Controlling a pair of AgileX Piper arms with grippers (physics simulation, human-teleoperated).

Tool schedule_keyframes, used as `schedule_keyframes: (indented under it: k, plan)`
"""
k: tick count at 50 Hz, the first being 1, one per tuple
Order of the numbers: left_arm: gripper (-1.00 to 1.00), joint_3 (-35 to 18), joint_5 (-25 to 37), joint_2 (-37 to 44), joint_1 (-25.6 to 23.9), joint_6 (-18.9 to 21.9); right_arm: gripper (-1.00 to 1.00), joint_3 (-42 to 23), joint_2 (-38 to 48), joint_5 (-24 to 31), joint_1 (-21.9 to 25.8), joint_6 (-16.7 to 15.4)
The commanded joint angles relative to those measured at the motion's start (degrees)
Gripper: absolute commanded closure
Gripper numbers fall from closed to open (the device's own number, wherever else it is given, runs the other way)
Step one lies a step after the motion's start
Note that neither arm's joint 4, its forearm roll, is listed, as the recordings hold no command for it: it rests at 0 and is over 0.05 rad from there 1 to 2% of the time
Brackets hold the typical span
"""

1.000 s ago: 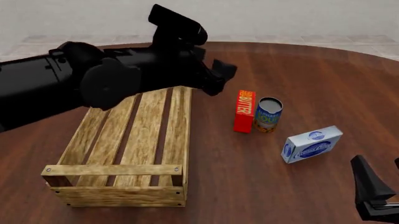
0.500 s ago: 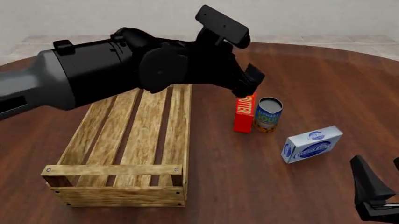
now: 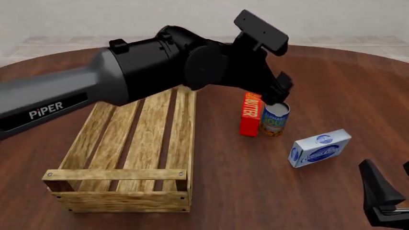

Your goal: Pick up the cream cheese and put it in the tray.

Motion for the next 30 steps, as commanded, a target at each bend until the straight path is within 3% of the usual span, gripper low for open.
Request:
schedule_keyframes:
  k: [1, 30]
  plan:
    - [-1.0, -5.69, 2.93, 4.16, -0.95, 1.36, -1.0, -0.01, 0.09, 0.03, 0.15, -0.41]
    - [-1.0, -16.05, 6.12, 13.19, -3.63, 0.88, -1.0, 0.0, 0.41, 0.09, -1.38, -0.02]
